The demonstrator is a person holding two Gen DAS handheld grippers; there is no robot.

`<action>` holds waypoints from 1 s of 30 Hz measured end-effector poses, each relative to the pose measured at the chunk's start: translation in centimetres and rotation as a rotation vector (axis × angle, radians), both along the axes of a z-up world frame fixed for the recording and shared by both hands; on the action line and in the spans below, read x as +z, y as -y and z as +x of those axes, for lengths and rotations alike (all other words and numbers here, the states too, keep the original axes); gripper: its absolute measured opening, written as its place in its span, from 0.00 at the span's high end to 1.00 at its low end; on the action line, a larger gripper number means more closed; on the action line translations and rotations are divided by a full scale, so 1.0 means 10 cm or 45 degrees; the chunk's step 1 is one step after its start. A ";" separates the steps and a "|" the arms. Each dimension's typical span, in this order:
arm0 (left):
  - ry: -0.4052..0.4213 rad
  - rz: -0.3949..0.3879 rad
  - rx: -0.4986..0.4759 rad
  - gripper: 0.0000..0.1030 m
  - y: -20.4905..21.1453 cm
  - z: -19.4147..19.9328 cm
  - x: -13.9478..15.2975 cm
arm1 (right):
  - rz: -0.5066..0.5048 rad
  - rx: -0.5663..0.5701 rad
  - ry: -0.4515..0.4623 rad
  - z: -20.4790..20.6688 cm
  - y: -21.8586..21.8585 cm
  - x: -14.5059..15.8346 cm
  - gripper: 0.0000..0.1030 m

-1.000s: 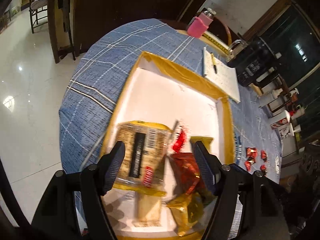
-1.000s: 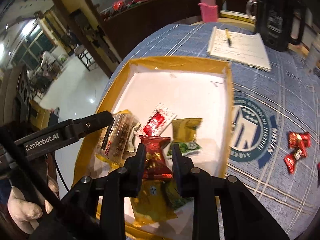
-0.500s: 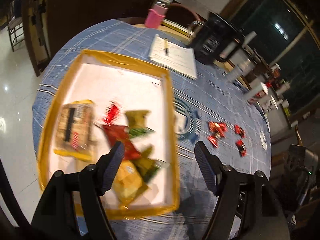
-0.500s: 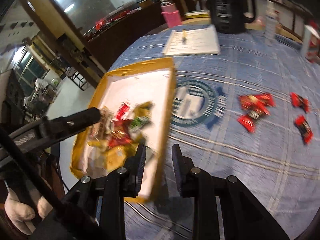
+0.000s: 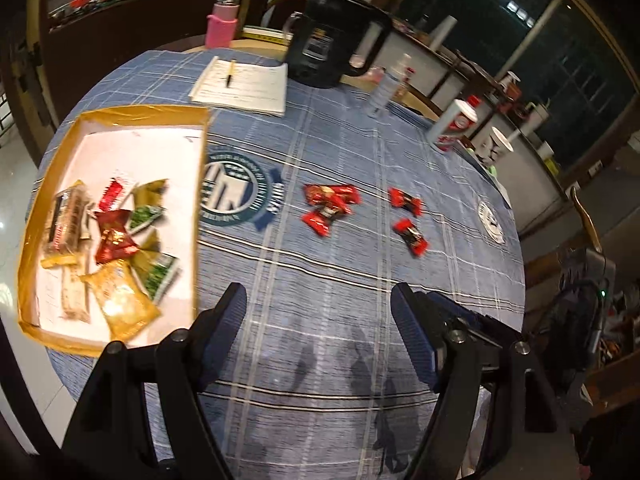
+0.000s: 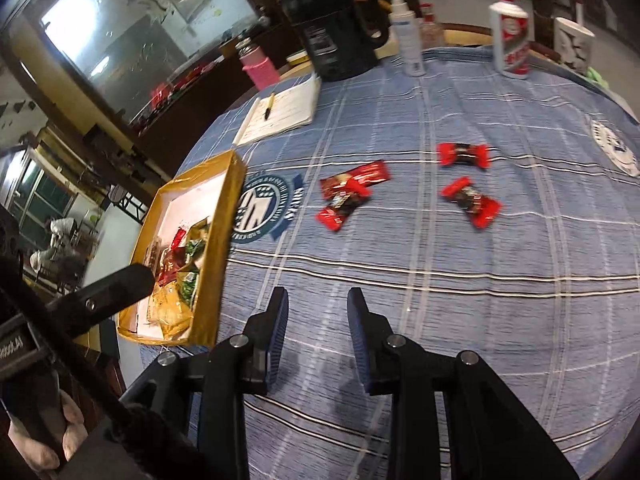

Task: Organize snacks
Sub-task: 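Move both grippers back toward the red chocolate candies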

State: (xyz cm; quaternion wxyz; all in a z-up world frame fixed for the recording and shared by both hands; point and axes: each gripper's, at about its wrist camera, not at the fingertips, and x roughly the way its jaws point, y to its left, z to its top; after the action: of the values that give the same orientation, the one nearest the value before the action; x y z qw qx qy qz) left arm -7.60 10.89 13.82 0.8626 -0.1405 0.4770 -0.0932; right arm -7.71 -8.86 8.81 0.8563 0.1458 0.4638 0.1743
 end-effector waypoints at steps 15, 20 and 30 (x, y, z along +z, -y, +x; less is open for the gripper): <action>0.007 -0.039 0.081 0.26 0.17 -0.13 0.01 | -0.001 -0.165 -0.001 -0.05 0.83 -0.06 0.67; -0.033 -0.044 0.084 0.26 0.16 -0.10 -0.11 | -0.010 -0.196 -0.037 0.09 0.95 -0.19 0.67; -0.082 -0.013 0.006 0.26 0.15 0.01 -0.34 | -0.274 -0.084 0.021 0.96 0.78 -0.32 0.66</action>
State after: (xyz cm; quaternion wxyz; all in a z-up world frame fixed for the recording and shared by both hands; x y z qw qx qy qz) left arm -7.55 9.40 10.45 0.8462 -0.1488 0.5038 -0.0890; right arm 1.84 -16.71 5.58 0.8761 0.0667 0.4676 0.0963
